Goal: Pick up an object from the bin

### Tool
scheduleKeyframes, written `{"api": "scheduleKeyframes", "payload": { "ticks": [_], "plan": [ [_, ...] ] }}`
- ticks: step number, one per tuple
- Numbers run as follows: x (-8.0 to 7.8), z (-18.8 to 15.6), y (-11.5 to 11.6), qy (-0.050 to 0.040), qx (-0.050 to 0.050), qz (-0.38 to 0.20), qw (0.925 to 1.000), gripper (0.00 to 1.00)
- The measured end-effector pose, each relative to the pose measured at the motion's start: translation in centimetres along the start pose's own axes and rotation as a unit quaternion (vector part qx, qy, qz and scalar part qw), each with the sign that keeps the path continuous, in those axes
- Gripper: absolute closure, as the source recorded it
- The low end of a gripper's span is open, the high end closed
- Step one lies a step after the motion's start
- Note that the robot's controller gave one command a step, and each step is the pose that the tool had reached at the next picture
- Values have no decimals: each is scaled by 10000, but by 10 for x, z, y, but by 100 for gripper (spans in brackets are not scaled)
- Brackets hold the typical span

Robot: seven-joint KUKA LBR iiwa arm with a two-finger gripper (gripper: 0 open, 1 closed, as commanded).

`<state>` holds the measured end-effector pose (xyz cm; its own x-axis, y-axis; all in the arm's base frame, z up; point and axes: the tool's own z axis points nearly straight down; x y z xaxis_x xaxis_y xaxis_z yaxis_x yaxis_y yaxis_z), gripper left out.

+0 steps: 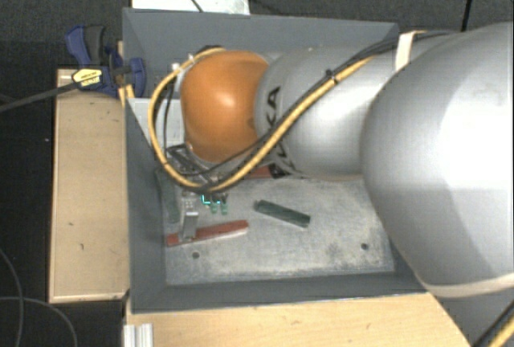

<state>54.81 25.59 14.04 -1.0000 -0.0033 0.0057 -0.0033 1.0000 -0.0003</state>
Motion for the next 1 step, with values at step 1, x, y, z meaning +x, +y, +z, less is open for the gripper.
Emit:
{"api": "scheduleKeyframes", "payload": {
  "ticks": [1],
  "plan": [
    [-2, -5, -1, -37, -9, 27, 10000, 0]
  ]
}}
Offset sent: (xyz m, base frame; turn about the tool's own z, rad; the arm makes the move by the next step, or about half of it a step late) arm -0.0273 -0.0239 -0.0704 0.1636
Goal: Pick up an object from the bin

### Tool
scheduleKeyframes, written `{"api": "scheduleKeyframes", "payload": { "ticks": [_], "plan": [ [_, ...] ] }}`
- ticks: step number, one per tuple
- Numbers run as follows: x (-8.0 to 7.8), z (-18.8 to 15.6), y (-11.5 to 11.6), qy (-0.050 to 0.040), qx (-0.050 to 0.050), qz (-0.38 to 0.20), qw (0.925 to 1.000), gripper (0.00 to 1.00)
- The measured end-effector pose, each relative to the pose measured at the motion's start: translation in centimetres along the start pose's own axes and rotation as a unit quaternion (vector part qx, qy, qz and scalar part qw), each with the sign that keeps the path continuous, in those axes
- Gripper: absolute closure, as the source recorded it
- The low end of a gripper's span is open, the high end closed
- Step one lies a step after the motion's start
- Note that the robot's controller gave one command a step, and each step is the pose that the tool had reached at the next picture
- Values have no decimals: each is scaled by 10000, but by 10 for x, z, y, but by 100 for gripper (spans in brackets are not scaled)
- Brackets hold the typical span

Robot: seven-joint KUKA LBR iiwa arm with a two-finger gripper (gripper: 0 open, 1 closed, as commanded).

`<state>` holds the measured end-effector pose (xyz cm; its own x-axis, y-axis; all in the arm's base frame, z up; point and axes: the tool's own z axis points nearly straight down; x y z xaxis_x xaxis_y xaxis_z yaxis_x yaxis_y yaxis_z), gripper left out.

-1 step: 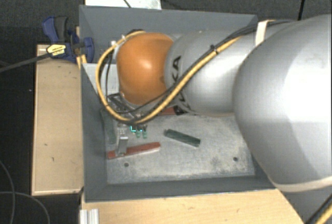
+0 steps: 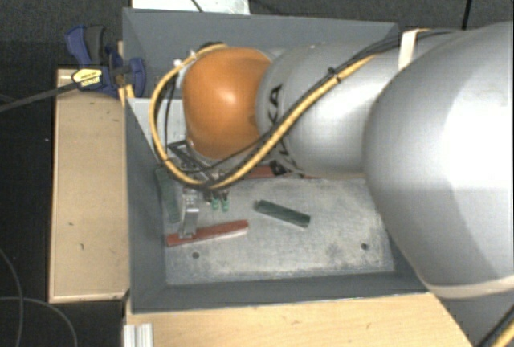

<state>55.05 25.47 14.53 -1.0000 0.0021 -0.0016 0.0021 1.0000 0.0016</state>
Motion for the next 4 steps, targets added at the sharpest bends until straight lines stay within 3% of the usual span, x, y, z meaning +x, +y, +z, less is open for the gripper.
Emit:
{"api": "scheduleKeyframes", "payload": {
  "ticks": [1, 2, 3, 4],
  "plan": [
    [21, 55, -17, -8, -2, 593, 9982, 0],
    [12, 63, -12, -6, 2, 436, 9990, 100],
    [8, 56, -10, -13, -3, 375, 9993, 100],
    [18, -123, -25, -27, -9, 547, 9985, 100]
  ]
}}
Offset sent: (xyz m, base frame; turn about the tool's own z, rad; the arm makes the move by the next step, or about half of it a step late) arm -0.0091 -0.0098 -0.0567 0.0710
